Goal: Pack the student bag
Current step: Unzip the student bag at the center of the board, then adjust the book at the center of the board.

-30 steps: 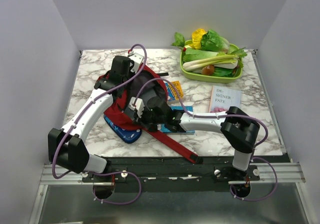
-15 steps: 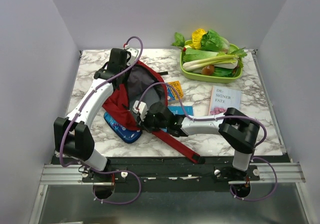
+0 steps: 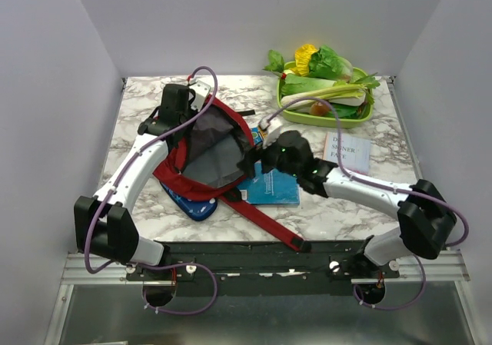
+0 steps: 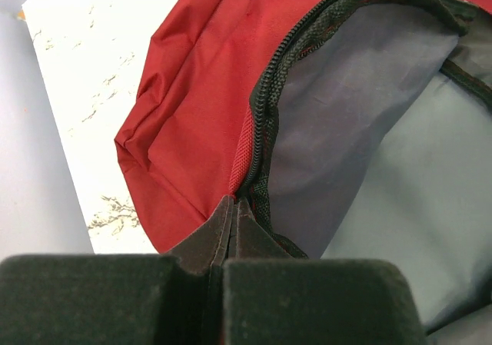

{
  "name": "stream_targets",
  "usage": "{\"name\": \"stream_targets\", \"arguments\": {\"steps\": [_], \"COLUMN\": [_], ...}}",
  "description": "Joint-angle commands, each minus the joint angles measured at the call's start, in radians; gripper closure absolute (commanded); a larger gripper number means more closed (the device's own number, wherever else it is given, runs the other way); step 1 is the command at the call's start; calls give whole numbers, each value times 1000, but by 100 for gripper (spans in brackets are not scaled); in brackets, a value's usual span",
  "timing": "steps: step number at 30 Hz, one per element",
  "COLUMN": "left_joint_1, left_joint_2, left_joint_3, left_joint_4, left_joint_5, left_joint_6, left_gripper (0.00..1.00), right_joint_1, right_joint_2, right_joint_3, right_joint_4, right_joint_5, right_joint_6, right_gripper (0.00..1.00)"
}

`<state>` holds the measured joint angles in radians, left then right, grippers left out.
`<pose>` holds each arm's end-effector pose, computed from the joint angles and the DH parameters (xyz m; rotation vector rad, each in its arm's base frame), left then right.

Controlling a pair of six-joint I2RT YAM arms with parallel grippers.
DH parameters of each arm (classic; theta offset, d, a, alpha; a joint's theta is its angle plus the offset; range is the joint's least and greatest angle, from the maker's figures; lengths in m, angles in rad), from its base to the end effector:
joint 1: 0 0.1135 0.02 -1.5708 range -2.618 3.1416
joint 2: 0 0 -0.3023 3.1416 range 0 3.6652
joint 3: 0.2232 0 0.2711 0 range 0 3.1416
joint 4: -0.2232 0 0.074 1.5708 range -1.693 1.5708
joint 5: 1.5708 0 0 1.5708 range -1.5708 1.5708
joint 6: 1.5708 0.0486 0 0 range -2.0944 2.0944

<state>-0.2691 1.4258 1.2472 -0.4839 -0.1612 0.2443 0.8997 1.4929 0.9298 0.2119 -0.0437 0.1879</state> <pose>0.3330 -0.0838 0.3497 0.4804 2.1759 0.1664 0.2266 0.2888 0.2823 -0.7251 1.8630 0.7599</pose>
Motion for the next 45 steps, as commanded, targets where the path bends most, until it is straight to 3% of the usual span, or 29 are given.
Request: {"name": "stream_targets", "arguments": {"steps": [1,8,13,15,21,23,24,25,26,31,35,40,45], "left_joint_1": [8,10,5,-10,-21,-19,-19,-19,-19,-15,-21,-56,-206], "left_joint_2": [-53,-53,14,44,255,295,297,298,298,250,125,4,-83], "left_joint_3": [-40,-63,-14,-17,24,44,43,37,34,-5,3,135,130], "left_joint_4": [2,59,-2,-9,30,56,70,80,94,102,61,-61,-121], "left_joint_5": [14,-66,-63,-92,-242,-310,-329,-365,-379,-422,-356,-216,-52], "left_joint_6": [33,43,3,-2,-22,-28,-28,-25,-20,-7,-3,-17,-27], "left_gripper": [100,100,99,85,77,59,46,27,19,10,4,1,3], "right_joint_1": [-161,-257,-321,-326,-326,-326,-326,-326,-326,-326,-328,-332,-350], "right_joint_2": [-43,-56,-2,27,15,-2,-3,-3,-3,21,27,40,32], "right_joint_3": [-104,-152,-128,-117,-137,-147,-157,-161,-164,-186,-187,-180,-174], "right_joint_4": [-118,-270,-324,-331,-324,-322,-321,-319,-318,-296,-284,-279,-276], "right_joint_5": [10,181,193,186,182,183,185,185,183,176,180,183,196], "right_joint_6": [117,214,277,278,289,289,292,294,295,312,321,326,321], "right_gripper": [0,0,0,0,0,0,0,0,0,0,0,0,0]}}
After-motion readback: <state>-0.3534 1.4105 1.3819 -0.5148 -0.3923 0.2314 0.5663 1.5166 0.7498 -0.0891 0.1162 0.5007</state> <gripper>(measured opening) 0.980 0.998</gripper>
